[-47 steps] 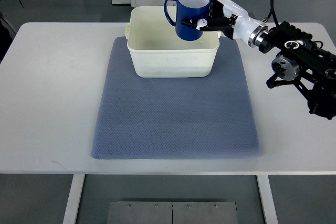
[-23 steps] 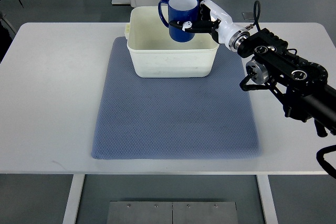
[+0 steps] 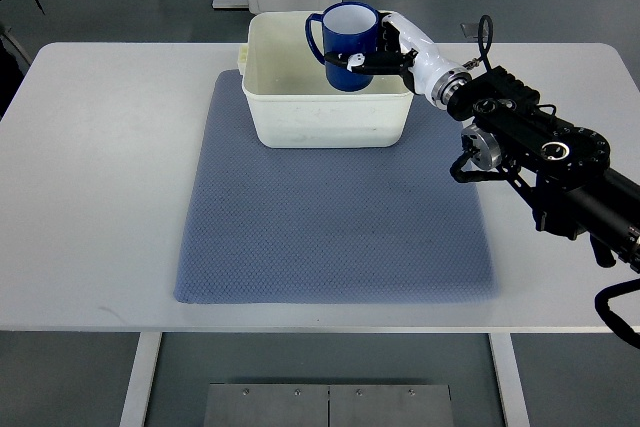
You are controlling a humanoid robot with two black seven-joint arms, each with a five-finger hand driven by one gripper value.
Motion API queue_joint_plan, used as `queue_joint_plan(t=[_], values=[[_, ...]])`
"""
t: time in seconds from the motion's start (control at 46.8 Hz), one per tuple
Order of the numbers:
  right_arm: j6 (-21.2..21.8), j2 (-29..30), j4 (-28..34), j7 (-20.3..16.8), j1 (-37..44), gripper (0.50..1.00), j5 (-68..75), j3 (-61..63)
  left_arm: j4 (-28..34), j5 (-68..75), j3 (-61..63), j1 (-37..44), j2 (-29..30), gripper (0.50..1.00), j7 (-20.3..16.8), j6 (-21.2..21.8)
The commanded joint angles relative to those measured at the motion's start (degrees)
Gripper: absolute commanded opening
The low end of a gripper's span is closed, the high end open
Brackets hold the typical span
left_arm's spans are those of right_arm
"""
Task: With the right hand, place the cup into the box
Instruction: 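Lower the blue mug into the cream tub with the right hand, then open the right hand and withdraw it upward from the tub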
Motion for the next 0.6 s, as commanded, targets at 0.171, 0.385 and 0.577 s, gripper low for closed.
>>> queue_joint_plan(t=[0.171, 0.385, 0.577], values=[[0.0, -0.06, 0.19, 0.61, 0.0, 0.5, 0.09, 0.34, 0.0, 0.0, 0.0, 0.0, 0.0, 1.0, 0.0, 0.0], [0.0, 0.03, 0.19, 0.78, 0.0, 0.884, 0.09, 0.34, 0.0, 0.0, 0.0, 0.0, 0.0, 1.0, 0.0, 0.0], [0.0, 0.03, 0.27, 1.4, 0.0, 0.96, 0.18, 0.43, 0.0, 0.0, 0.0, 0.0, 0.0, 1.0, 0.0, 0.0]])
